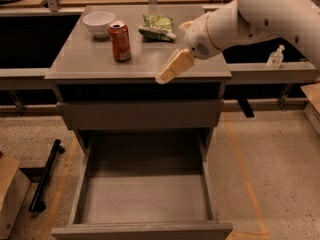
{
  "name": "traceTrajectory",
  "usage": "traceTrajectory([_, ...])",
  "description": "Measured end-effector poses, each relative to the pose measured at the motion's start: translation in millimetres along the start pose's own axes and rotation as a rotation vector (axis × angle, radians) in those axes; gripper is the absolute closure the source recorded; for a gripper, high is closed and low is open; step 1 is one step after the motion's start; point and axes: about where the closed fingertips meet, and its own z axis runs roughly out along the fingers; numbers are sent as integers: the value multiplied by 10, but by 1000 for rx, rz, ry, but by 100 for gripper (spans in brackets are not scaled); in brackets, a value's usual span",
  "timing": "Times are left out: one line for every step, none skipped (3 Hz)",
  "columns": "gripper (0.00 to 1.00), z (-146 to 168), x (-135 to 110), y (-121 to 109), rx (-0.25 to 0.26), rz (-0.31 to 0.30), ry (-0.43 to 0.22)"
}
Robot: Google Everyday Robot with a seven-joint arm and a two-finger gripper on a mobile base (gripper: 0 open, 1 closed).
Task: Place coke can into middle drawer
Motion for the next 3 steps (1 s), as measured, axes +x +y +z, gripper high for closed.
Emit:
traceTrajectory([0,309,-96,-36,-3,39,-73])
traceTrajectory([0,680,-183,-140,-4,61,-122])
traceTrajectory([0,1051,-320,-264,-5,72,-170])
